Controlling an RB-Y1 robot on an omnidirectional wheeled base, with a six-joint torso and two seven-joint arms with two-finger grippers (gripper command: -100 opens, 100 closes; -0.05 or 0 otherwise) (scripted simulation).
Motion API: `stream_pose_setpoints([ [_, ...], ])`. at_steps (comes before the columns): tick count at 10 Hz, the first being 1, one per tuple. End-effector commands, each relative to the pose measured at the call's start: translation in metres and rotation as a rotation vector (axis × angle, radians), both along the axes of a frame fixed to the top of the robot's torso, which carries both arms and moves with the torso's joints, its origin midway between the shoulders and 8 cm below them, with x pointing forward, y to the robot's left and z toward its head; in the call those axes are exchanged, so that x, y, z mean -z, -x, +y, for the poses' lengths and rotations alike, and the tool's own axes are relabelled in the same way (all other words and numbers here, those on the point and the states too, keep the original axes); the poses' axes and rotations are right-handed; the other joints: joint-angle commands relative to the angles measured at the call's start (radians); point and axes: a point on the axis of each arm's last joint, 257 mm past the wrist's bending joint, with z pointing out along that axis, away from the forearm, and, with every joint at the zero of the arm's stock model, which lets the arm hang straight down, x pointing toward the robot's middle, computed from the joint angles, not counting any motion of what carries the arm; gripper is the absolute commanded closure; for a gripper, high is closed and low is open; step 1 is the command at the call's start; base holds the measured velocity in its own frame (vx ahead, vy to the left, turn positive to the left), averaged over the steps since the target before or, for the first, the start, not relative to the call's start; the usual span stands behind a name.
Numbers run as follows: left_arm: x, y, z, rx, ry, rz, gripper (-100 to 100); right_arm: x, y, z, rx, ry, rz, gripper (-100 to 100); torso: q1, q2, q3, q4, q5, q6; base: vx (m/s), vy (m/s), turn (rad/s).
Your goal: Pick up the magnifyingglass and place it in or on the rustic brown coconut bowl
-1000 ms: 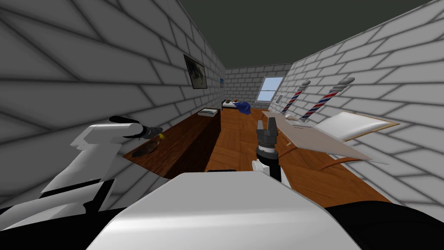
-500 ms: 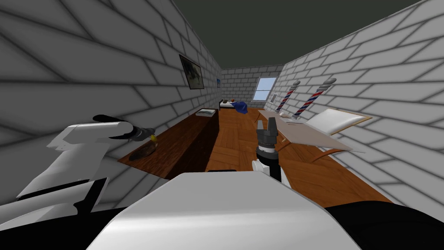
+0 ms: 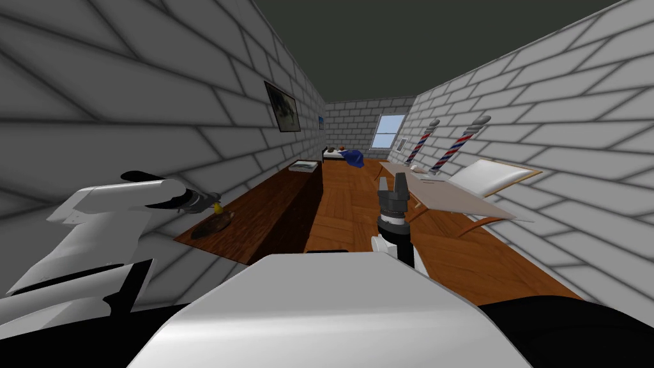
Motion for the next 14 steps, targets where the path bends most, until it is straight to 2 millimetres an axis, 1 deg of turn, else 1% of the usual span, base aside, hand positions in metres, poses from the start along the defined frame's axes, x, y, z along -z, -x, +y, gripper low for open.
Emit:
stream_pose_setpoints([
  [1, 0.009, 0.013, 0.008, -0.038, 0.032, 0.021, 100, 0.0, 0.0, 0.0, 0.0, 0.0, 0.0, 0, 0.0, 0.0, 0.0, 0.0, 0.0, 0.0, 0.015, 0.056, 0.003],
  [4, 0.024, 0.032, 0.018, -0.099, 0.088, 0.055, 100, 0.0, 0.0, 0.0, 0.0, 0.0, 0.0, 0, 0.0, -0.001, -0.001, -0.001, 0.001, -0.001, 0.018, 0.055, 0.0],
  [7, 0.038, 0.049, 0.023, -0.145, 0.135, 0.083, 100, 0.0, 0.0, 0.0, 0.0, 0.0, 0.0, 0, 0.0, -0.001, -0.001, -0.001, 0.001, -0.002, 0.011, 0.044, -0.003],
  [8, 0.048, 0.058, 0.025, -0.17, 0.161, 0.102, 100, 0.0, 0.0, 0.0, 0.0, 0.0, 0.0, 0, -0.001, -0.001, -0.001, -0.001, 0.001, -0.002, 0.007, 0.039, -0.02],
  [10, 0.048, 0.058, 0.024, -0.167, 0.158, 0.1, 100, 0.0, 0.0, 0.0, 0.0, 0.0, 0.0, 0, -0.001, -0.001, -0.001, -0.001, 0.0, -0.002, 0.001, 0.023, -0.004],
  [11, 0.049, 0.058, 0.025, -0.168, 0.159, 0.102, -100, 0.0, 0.0, 0.0, 0.0, 0.0, 0.0, 0, -0.003, -0.001, -0.001, -0.001, 0.0, -0.002, 0.0, 0.0, 0.0],
  [14, 0.049, 0.058, 0.025, -0.168, 0.159, 0.102, -100, 0.0, 0.0, 0.0, 0.0, 0.0, 0.0, 0, -0.005, -0.001, -0.001, -0.001, -0.001, -0.002, 0.0, 0.0, 0.0],
])
